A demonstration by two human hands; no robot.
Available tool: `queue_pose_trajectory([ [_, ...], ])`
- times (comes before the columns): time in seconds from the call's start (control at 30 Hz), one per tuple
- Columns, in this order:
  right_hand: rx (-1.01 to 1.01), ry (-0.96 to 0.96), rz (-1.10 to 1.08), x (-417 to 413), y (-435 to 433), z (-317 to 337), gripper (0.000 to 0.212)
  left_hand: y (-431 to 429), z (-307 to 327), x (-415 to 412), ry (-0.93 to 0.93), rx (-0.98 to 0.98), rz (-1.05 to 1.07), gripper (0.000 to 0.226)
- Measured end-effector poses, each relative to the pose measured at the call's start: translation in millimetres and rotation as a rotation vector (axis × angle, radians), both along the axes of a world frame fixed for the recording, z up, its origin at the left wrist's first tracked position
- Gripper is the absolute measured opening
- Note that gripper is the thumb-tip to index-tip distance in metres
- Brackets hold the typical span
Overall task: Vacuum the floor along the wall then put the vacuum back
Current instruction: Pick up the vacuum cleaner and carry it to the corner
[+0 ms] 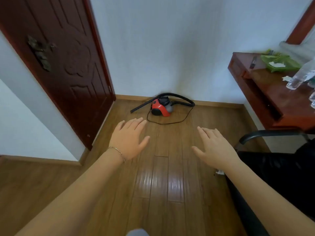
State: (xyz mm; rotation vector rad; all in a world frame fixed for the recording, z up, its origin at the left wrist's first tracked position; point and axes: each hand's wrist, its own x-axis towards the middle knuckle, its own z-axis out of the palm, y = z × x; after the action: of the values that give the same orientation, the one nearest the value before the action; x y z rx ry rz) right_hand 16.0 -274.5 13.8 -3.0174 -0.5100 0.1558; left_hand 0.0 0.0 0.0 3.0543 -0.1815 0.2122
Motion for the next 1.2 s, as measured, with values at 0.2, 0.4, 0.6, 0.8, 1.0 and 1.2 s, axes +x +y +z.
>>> queue_pose_trajectory([
  [0.2,0.039,0.075,0.027,38.4,2.9,-28.5,0.072,-0.3,-27.0,34.3,0.005,0.029,-0.014,0.072],
  [0.4,0.041,0.094,0.034,111.7,18.7,-46.8,0.071,10.7,-51.1,110.1,0.053,0.055,-0.001,0.064],
  [0.6,0.028,0.087,0.023,219.7,47.5,-45.7,0.071,32.4,-40.2,222.8,0.080,0.018,0.001,0.060],
  [0.8,0.038,0.127,-0.056,321.8,70.7,-44.9,0.071,62.7,-37.4,331.2,0.079,0.035,-0.037,0.070],
  [1.0,0.020,0.145,-0.066,411.2,70.5,-52.0,0.072,68.5,-50.6,424.5,0.127,0.038,-0.047,0.062],
  [1.2,0.036,0.123,-0.040,523.8,61.9,-79.5,0.072,57.1,-70.9,532.5,0.164,0.074,-0.040,0.067],
])
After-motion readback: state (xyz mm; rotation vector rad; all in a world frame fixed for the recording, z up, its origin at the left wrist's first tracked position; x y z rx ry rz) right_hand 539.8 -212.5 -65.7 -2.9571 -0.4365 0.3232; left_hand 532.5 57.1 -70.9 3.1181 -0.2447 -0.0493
